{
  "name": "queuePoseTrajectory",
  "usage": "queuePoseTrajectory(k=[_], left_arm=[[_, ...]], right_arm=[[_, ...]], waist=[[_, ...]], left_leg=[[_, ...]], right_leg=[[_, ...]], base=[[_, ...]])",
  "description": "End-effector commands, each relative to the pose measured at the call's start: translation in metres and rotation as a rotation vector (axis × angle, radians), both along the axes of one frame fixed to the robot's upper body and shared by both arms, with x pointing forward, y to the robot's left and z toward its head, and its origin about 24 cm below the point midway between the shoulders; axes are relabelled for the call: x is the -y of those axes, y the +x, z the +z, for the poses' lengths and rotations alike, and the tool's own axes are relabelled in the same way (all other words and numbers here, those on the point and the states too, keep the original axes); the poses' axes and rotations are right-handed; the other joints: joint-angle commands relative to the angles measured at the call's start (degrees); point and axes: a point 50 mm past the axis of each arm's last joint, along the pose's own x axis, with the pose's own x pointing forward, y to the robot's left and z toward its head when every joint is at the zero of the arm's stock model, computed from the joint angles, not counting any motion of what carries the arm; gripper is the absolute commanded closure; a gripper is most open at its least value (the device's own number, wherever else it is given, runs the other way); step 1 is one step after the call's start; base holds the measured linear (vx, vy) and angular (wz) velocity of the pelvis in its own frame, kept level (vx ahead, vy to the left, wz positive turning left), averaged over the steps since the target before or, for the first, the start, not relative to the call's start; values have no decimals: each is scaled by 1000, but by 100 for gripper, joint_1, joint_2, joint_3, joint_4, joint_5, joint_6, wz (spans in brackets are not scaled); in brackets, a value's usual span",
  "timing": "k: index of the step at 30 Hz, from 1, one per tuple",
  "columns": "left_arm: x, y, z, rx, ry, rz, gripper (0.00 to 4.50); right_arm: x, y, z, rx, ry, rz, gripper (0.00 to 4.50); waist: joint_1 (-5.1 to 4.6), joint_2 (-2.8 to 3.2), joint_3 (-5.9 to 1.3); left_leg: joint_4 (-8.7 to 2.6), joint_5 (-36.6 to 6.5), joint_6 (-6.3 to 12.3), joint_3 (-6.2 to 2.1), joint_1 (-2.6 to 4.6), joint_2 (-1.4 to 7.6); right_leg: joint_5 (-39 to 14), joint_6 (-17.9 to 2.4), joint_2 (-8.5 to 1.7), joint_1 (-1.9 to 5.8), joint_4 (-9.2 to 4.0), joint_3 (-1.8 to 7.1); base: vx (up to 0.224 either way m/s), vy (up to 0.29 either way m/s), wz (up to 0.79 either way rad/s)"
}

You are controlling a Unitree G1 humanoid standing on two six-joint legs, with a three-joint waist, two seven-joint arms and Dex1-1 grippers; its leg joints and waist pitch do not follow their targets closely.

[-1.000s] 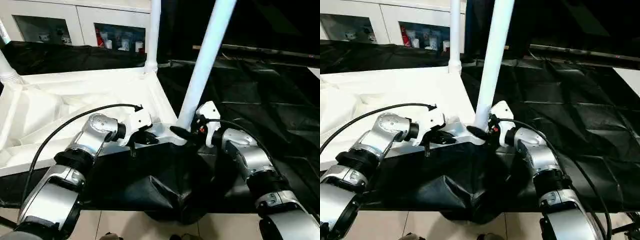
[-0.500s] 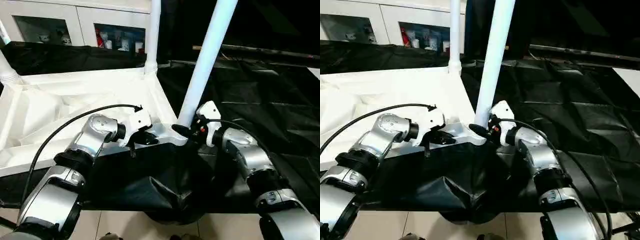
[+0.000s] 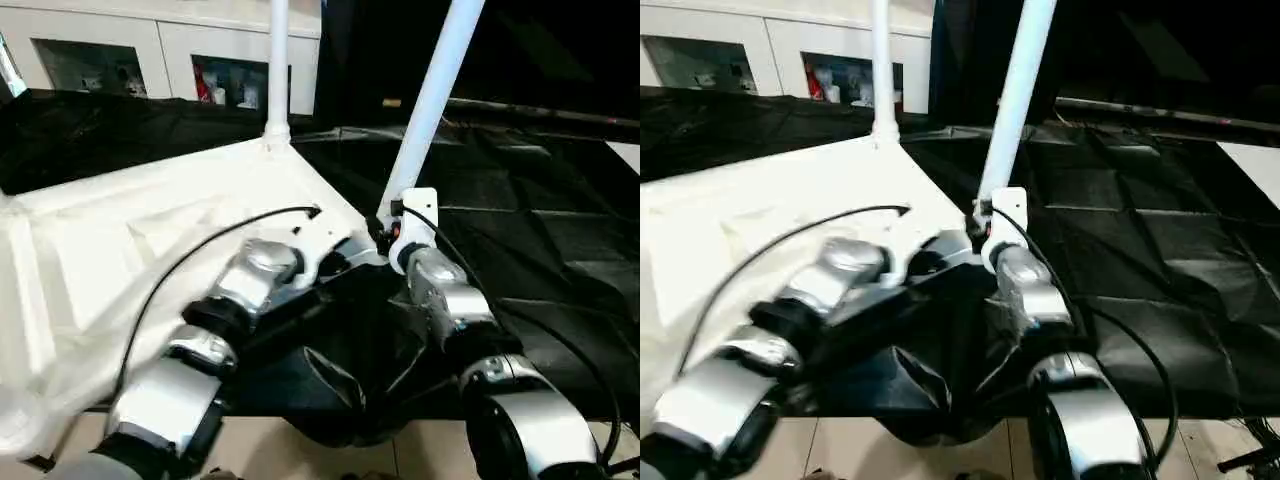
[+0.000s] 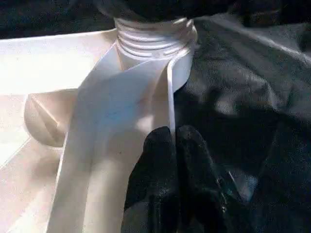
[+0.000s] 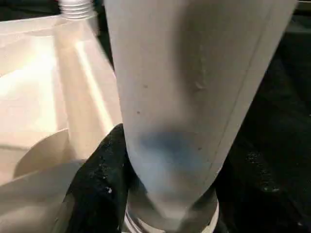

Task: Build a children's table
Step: Rotate leg to tighten

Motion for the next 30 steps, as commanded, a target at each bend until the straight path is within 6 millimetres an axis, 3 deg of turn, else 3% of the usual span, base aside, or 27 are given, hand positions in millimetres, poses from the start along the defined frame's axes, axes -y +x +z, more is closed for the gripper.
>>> queuePoseTrajectory(k=[1,3,7,12,15,17,19,22,25,30], left_arm=[[23,-3,5,21,-61,-35,450],[16,-2,4,27,-50,-46,450],[-2,-2,3,21,-29,-79,450],[-29,-5,3,0,-15,-169,450],[-38,-10,4,-17,-35,-250,450],[-44,-14,5,-36,-49,-306,450],[-50,-17,5,-55,-45,-340,450],[-55,-20,6,-71,-52,-379,450],[-57,-22,8,-74,-62,-396,450],[-59,-22,9,-74,-68,-396,450]], right_arm=[[-20,-10,-16,-80,37,66,216],[-19,-8,-11,-48,39,95,179],[-11,-5,-4,1,25,177,172],[12,-12,-1,33,-37,395,172],[22,-19,-1,31,-58,525,172],[29,-26,-1,19,-68,629,172],[33,-32,-1,-2,-73,728,172],[36,-36,-1,-16,-88,789,172],[37,-37,-1,-22,-104,806,172],[36,-38,-1,-36,-114,832,172]], waist=[[-41,23,-286],[-29,8,-285],[-14,-38,-288],[42,-25,-279],[38,-16,-301],[48,23,-317],[47,18,-325],[50,31,-334],[50,27,-320],[54,12,-304]], left_leg=[[-406,-2270,31,-126,84,111],[-410,-2175,82,-115,69,115],[-416,-1992,171,-106,33,124],[-418,-1790,292,-91,2,139],[-417,-1643,305,-83,1,158],[-414,-1435,328,-79,-5,175],[-410,-1292,380,-67,-4,188],[-401,-1208,389,-51,8,188],[-404,-1266,361,-47,16,189],[-416,-1422,244,-58,27,189]], right_leg=[[-3151,-437,-330,88,-554,162],[-3026,-463,-330,88,-539,174],[-2917,-516,-344,116,-516,181],[-2721,-580,-359,166,-506,193],[-2429,-739,-354,174,-451,215],[-1961,-929,-346,206,-385,221],[-1430,-1141,-327,231,-318,224],[-1115,-1320,-328,237,-274,234],[-1213,-1342,-339,235,-288,235],[-1709,-1168,-349,223,-334,239]], base=[[0,0,0],[0,0,0],[0,0,0],[0,0,0],[0,0,0],[0,0,0],[0,0,0],[0,0,0],[0,0,0],[0,0,0]])
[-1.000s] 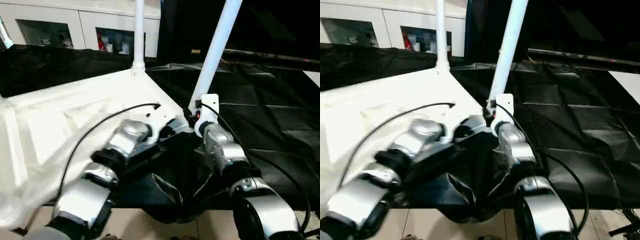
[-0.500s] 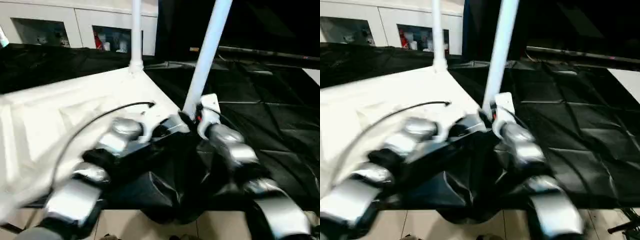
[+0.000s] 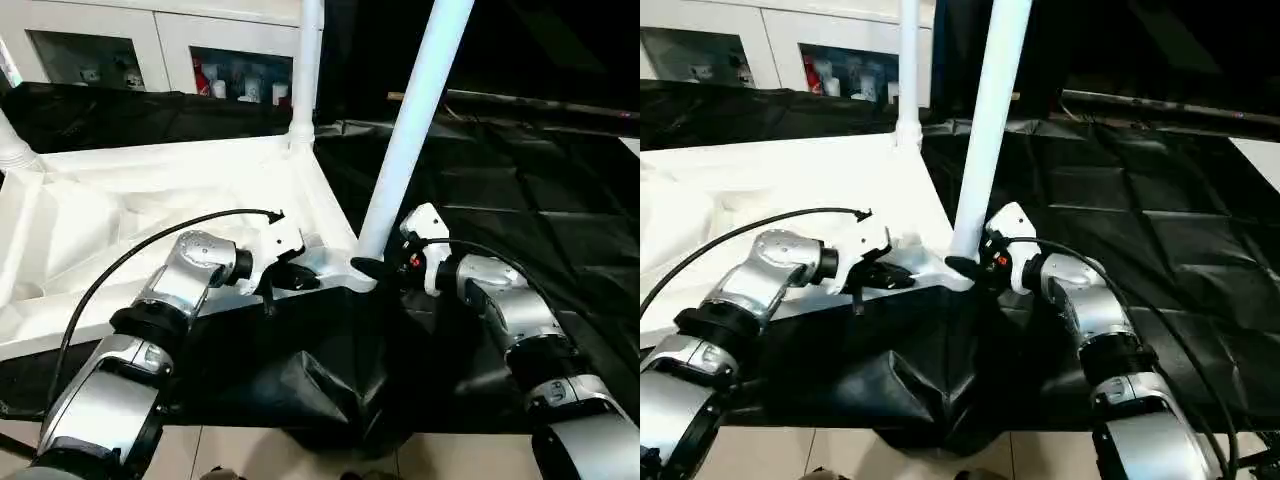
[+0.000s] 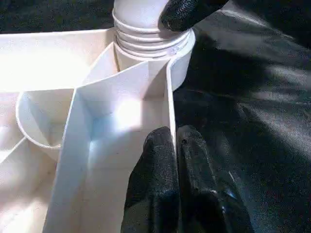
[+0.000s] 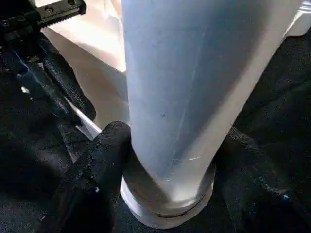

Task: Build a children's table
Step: Rotate leg to tighten

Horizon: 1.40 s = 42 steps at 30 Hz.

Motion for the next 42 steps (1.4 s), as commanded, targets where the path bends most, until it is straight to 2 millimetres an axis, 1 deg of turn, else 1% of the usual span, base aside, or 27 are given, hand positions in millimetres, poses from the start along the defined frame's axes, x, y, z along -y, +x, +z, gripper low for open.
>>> queuePoseTrajectory(k=[1,5,13,14,15,17,18,19,20,21,23,24,25,26,27,28,30,31,32,34,35,37,38,39,40,41,42], left_arm=[[10,-6,-3,-24,-44,-61,450],[9,-7,-3,-25,-45,-57,450],[7,-5,-5,-22,-36,-18,450],[9,-1,-7,-12,-28,49,450],[10,1,-7,-9,-25,80,450],[12,2,-9,-5,-23,109,450],[18,6,-11,8,-18,167,450],[22,8,-12,17,-15,203,450],[36,13,-14,36,-13,298,450],[42,14,-15,44,-14,337,450],[56,14,-15,35,-32,361,450],[64,14,-15,31,-43,367,450],[66,14,-15,31,-45,366,450],[83,11,-14,32,-56,346,450],[89,9,-13,34,-58,335,450],[94,8,-12,38,-60,310,450],[94,8,-12,40,-59,303,450],[94,9,-12,42,-56,302,450],[90,10,-12,48,-50,303,450],[82,12,-12,61,-38,300,450],[78,13,-12,63,-30,299,450],[74,13,-11,69,-32,282,450],[70,13,-10,73,-32,268,450],[62,14,-10,68,-26,257,450],[54,13,-9,59,-23,237,450],[50,13,-9,56,-23,224,450],[47,12,-8,59,-24,201,450]], right_arm=[[-2,-6,-11,-57,-35,29,188],[-4,-7,-12,-66,-30,39,219],[-6,-10,-17,-98,7,6,238],[-7,-7,-23,-116,38,-107,239],[-7,-6,-25,-124,45,-159,239],[-8,-4,-29,-134,52,-220,242],[-9,-2,-34,-148,56,-322,243],[-10,-1,-37,-159,57,-387,243],[-13,1,-45,-200,68,-554,243],[-15,2,-47,-221,74,-618,244],[-21,4,-51,-260,96,-720,244],[-26,5,-52,-273,107,-741,244],[-27,5,-52,-275,109,-745,244],[-38,7,-50,-266,106,-758,244],[-43,8,-49,-254,98,-758,244],[-49,9,-46,-223,76,-732,244],[-51,10,-44,-214,83,-719,244],[-52,11,-42,-206,89,-715,189],[-54,13,-39,-187,104,-696,176],[-53,16,-33,-156,116,-665,176],[-51,18,-30,-139,115,-646,170],[-49,18,-28,-120,102,-608,137],[-47,18,-27,-105,89,-568,137],[-43,17,-25,-90,79,-496,137],[-37,16,-23,-73,67,-428,137],[-33,15,-23,-66,61,-394,137],[-29,13,-22,-59,54,-361,137]], waist=[[9,7,-302],[4,-4,-312],[3,-12,-309],[-1,-15,-307],[-1,-12,-288],[-20,-8,-285],[-43,-9,-272],[-37,-6,-267],[-63,7,-261],[-73,12,-264],[-90,8,-265],[-78,20,-264],[-84,12,-260],[-85,23,-263],[-90,18,-260],[-85,27,-265],[-90,12,-272],[-89,11,-271],[-90,10,-273],[-87,5,-271],[-91,-1,-274],[-80,4,-276],[-76,4,-277],[-73,-4,-279],[-64,-22,-281],[-38,-12,-274],[-23,-21,-275]], left_leg=[[-353,-1427,240,-68,43,176],[-349,-1345,247,-66,39,174],[-346,-1355,241,-66,40,169],[-346,-1357,244,-64,37,169],[-360,-1416,199,-71,46,170],[-369,-1522,135,-78,56,167],[-376,-1678,55,-88,62,160],[-376,-1764,27,-94,92,164],[-378,-1866,-28,-96,104,157],[-385,-1961,-102,-117,118,156],[-375,-2037,-103,-116,125,140],[-368,-2112,-60,-122,127,129],[-363,-2161,-36,-113,132,123],[-353,-2238,-11,-111,149,111],[-349,-2267,-3,-112,146,105],[-353,-2270,8,-124,139,96],[-363,-2285,31,-138,111,100],[-364,-2289,39,-138,108,100],[-372,-2285,50,-141,95,100],[-372,-2292,70,-141,96,99],[-383,-2270,84,-152,67,108],[-385,-2235,94,-151,62,106],[-377,-2219,115,-140,71,111],[-377,-2200,131,-135,68,110],[-379,-2113,169,-133,35,107],[-383,-2045,231,-123,41,116],[-376,-1965,262,-114,38,122]], right_leg=[[-1714,-1134,-364,251,-353,248],[-1573,-1141,-356,255,-330,249],[-1693,-1093,-361,251,-342,251],[-1692,-1094,-362,247,-343,254],[-1833,-1067,-364,237,-361,249],[-2061,-1009,-366,220,-381,246],[-2415,-883,-366,197,-419,244],[-2544,-845,-367,178,-448,241],[-2702,-796,-365,153,-466,246],[-2848,-743,-361,147,-484,232],[-2971,-697,-365,131,-502,227],[-3069,-588,-361,128,-546,211],[-3104,-563,-351,111,-561,208],[-3193,-511,-344,90,-579,201],[-3254,-478,-341,81,-595,197],[-3336,-405,-343,92,-607,183],[-3351,-332,-343,104,-615,170],[-3338,-325,-343,102,-615,171],[-3304,-322,-341,110,-607,171],[-3314,-325,-343,104,-608,172],[-3291,-344,-357,124,-599,170],[-3241,-356,-353,130,-599,169],[-3160,-403,-356,118,-591,182],[-3130,-421,-354,125,-589,183],[-3085,-435,-359,161,-575,183],[-3025,-445,-362,157,-582,195],[-2928,-498,-370,161,-571,208]], base=[[0,0,0],[0,0,0],[0,0,0],[0,0,0],[0,0,0],[0,0,0],[0,0,0],[0,0,0],[0,0,0],[0,0,0],[0,0,0],[0,0,0],[0,0,0],[0,0,0],[0,0,0],[0,0,0],[0,0,0],[0,0,0],[0,0,0],[0,0,0],[0,0,0],[0,0,0],[0,0,0],[0,0,0],[0,0,0],[0,0,0],[0,0,0]])
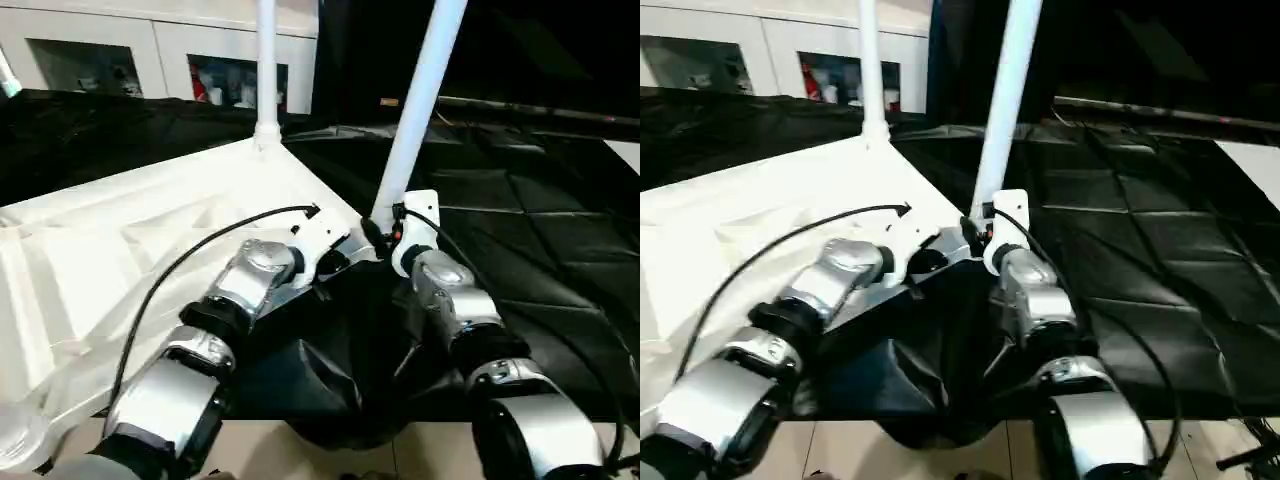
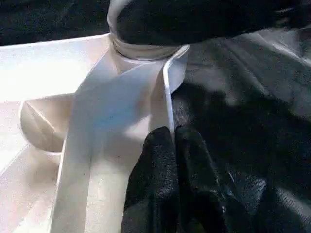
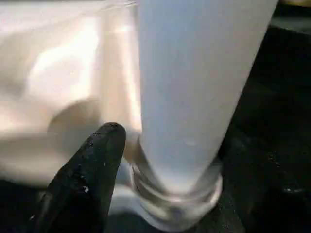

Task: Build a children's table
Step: Rotate leg to tighten

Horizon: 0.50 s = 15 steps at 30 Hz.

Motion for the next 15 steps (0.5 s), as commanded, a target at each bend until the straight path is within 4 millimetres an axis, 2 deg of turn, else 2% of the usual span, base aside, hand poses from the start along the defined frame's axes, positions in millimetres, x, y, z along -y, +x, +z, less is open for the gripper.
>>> queuePoseTrajectory(k=[1,2,4,5,7,8,9,10,12,15], left_arm=[[2,-5,1,12,-28,-97,450],[-3,-7,1,-1,-31,-133,450],[-12,-13,3,-29,-58,-227,450],[-14,-15,3,-42,-64,-244,450],[-18,-17,4,-50,-62,-280,450],[-22,-20,4,-66,-59,-310,450],[-22,-20,4,-66,-59,-310,450],[-23,-21,4,-72,-61,-323,450],[-24,-22,4,-79,-64,-341,450],[-26,-23,4,-81,-67,-349,450]], right_arm=[[-8,-9,-8,-41,-12,134,137],[-2,-12,-7,-32,-25,195,137],[11,-18,-3,-20,-52,320,137],[14,-19,-2,-19,-58,347,137],[20,-22,0,-20,-62,393,137],[25,-23,3,-21,-68,430,137],[25,-23,3,-21,-68,430,137],[26,-24,4,-22,-68,446,137],[28,-25,6,-22,-69,467,137],[27,-25,7,-16,-59,487,137]], waist=[[21,-17,-253],[34,1,-275],[56,-3,-277],[43,20,-298],[54,33,-303],[51,36,-306],[51,36,-306],[46,47,-316],[50,46,-315],[55,39,-300]], left_leg=[[-373,-1908,268,-93,13,131],[-379,-1728,280,-97,-7,145],[-371,-1632,325,-85,3,156],[-369,-1440,348,-79,-24,175],[-358,-1346,359,-63,-2,182],[-353,-1239,403,-59,-8,183],[-353,-1239,403,-59,-8,183],[-341,-1190,425,-44,13,187],[-333,-1102,460,-34,4,181],[-338,-1221,408,-28,18,186]], right_leg=[[-2887,-557,-374,163,-547,218],[-2663,-633,-378,196,-498,228],[-2422,-715,-370,206,-479,230],[-1899,-948,-361,240,-388,239],[-1555,-1089,-354,232,-361,242],[-1240,-1233,-346,261,-313,241],[-1240,-1233,-346,261,-313,241],[-1041,-1333,-339,251,-288,246],[-868,-1420,-343,274,-272,251],[-1075,-1408,-348,268,-291,249]], base=[[0,0,0],[0,0,0],[0,0,0],[0,0,0],[0,0,0],[0,0,0],[0,0,0],[0,0,0],[0,0,0],[0,0,0]])
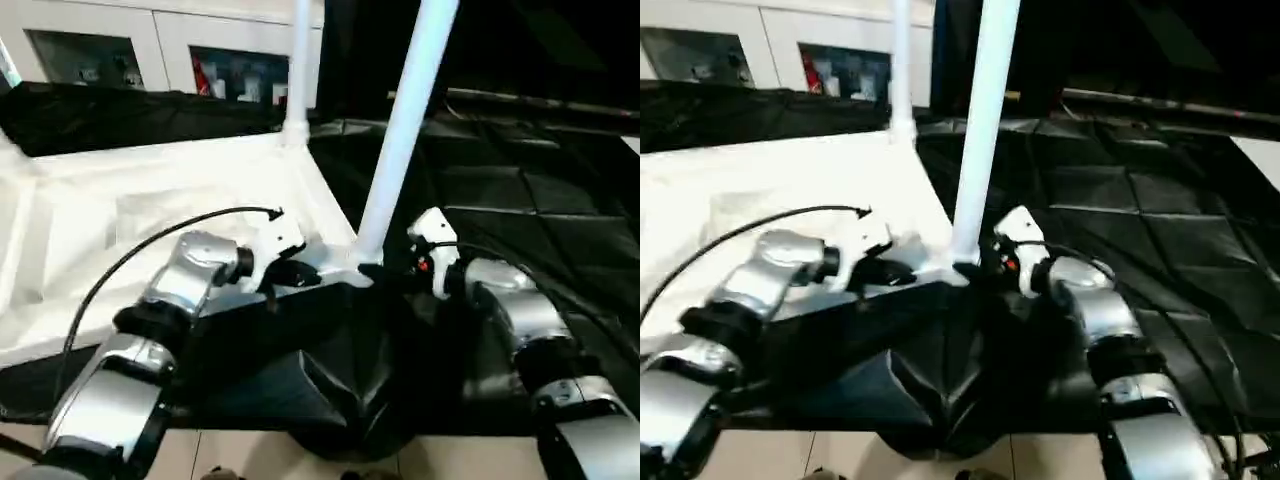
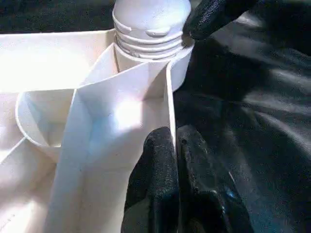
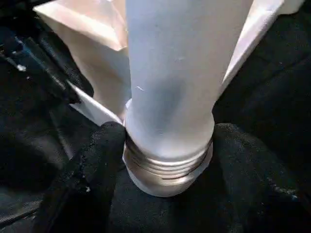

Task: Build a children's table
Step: Rotate leg to tighten

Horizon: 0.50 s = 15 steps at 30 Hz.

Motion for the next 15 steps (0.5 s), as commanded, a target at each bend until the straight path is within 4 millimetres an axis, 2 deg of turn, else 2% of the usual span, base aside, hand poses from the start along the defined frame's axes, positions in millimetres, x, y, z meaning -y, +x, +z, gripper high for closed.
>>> queuePoseTrajectory(k=[1,5,6,11,15], left_arm=[[15,-9,-5,-26,-44,-96,450],[15,-9,-5,-27,-47,-98,450],[15,-9,-4,-27,-48,-98,450],[15,-10,-4,-29,-49,-101,450],[14,-10,-5,-29,-47,-99,450]], right_arm=[[-4,-2,0,-11,11,37,137],[-7,-4,-1,-14,22,56,137],[-9,-5,-2,-16,23,72,137],[-13,-6,-4,-29,41,88,177],[-14,-5,-4,-10,23,79,177]], waist=[[12,15,-309],[14,6,-304],[13,-18,-306],[22,-13,-316],[15,-13,-304]], left_leg=[[-318,-1237,386,-47,42,178],[-323,-1289,313,-55,44,178],[-319,-1280,318,-51,44,176],[-308,-1107,385,-50,34,178],[-312,-1197,352,-50,43,175]], right_leg=[[-1126,-1361,-359,290,-302,246],[-1392,-1245,-361,283,-321,249],[-1390,-1239,-359,282,-323,249],[-1157,-1292,-364,296,-287,251],[-1349,-1247,-360,281,-308,249]], base=[[0,0,0],[0,0,0],[0,0,0],[0,0,0],[0,0,0]])
